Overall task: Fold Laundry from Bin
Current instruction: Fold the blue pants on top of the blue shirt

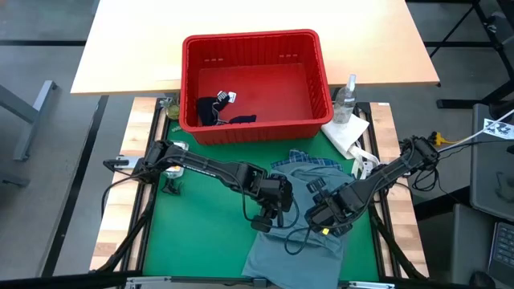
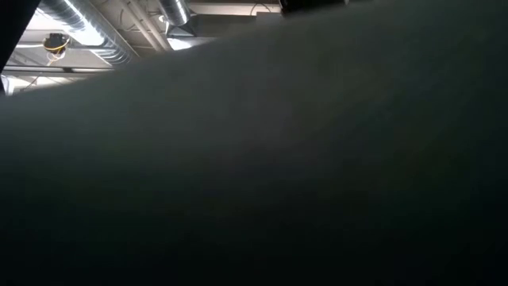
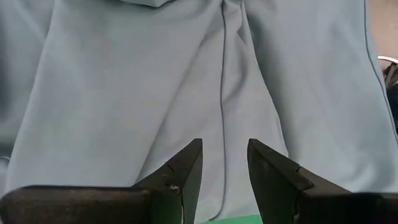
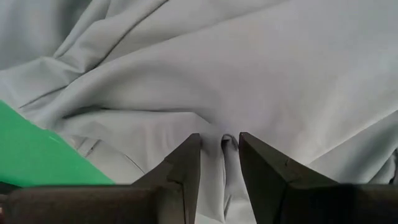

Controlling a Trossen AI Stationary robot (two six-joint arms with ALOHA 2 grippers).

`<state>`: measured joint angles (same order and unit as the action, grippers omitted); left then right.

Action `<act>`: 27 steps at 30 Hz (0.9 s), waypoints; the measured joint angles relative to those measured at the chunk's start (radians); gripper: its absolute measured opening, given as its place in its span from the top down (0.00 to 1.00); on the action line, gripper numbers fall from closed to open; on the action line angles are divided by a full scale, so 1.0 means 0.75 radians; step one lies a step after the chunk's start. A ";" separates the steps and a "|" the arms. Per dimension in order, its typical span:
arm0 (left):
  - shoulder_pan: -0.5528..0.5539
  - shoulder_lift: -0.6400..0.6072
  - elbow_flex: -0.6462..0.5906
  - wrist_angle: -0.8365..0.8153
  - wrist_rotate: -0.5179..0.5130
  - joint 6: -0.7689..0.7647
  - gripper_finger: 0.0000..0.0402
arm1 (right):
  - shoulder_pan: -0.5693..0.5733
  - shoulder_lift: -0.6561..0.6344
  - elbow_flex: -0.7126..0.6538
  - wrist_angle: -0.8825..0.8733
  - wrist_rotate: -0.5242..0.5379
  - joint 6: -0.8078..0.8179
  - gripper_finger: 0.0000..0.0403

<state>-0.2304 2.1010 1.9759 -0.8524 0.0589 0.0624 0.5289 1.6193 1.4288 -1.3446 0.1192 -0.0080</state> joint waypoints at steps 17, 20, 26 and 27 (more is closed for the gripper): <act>0.000 0.000 0.000 -0.001 0.001 -0.001 0.70 | 0.001 0.001 -0.069 -0.012 0.012 0.004 0.79; 0.004 0.000 0.000 -0.002 0.000 -0.001 0.70 | 0.001 0.001 -0.083 -0.012 0.012 0.004 0.91; 0.023 0.000 0.000 -0.006 -0.071 -0.001 0.70 | 0.002 0.001 -0.077 -0.145 0.025 0.047 0.95; 0.028 0.000 0.000 -0.005 -0.071 -0.001 0.70 | 0.003 0.001 -0.072 -0.207 0.025 0.075 0.95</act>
<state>-0.2093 2.1010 1.9759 -0.8565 0.0055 0.0616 0.5308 1.6203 1.3748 -1.5002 0.1380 0.0480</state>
